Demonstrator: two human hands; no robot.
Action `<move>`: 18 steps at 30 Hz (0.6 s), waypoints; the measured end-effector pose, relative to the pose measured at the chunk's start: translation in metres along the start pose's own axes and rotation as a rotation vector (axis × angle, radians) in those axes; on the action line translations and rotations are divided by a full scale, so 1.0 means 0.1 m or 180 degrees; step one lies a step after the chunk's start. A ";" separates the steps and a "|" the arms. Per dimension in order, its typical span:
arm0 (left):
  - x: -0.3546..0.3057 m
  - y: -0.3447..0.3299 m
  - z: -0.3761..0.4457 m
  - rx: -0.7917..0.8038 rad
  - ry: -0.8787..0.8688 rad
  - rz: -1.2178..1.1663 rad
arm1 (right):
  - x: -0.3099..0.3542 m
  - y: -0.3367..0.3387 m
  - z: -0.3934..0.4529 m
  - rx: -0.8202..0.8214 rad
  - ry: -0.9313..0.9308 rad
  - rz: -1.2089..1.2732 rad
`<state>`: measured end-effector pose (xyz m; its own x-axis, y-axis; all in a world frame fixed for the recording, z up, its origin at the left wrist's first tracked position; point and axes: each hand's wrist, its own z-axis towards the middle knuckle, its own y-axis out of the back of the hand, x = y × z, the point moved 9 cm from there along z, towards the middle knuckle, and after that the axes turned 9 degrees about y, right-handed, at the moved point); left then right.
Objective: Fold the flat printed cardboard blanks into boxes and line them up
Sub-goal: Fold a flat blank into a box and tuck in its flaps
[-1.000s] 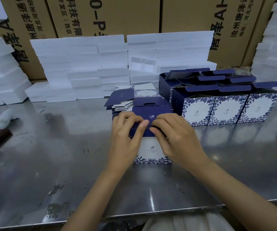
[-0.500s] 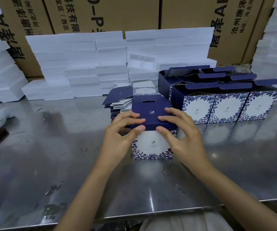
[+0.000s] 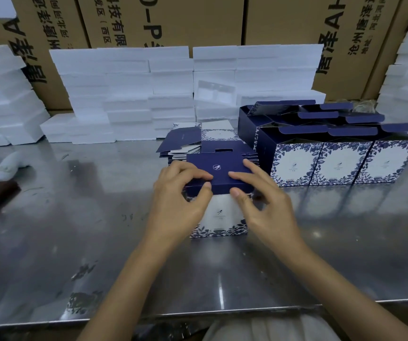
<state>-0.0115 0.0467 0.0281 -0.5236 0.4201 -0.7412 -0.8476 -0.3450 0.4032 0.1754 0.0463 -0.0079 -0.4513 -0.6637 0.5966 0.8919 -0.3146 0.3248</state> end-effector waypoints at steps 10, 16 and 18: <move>0.09 0.37 -0.05 -0.0567 0.0430 0.2355 | 0.37 -0.92 0.13 0.0612 -0.0049 0.0323; 0.73 0.89 0.36 -0.0745 0.1005 0.2437 | 0.06 -1.28 0.20 0.1062 -0.0121 -0.0318; 0.99 1.04 0.61 -0.0769 0.1119 0.2416 | -0.20 -1.28 0.25 0.0998 -0.0295 -0.0463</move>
<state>-0.1565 0.1037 0.0289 -0.8489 -0.2654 -0.4570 -0.2178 -0.6122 0.7601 0.0690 0.1167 -0.0428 -0.5863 -0.5583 0.5870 0.7728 -0.1682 0.6120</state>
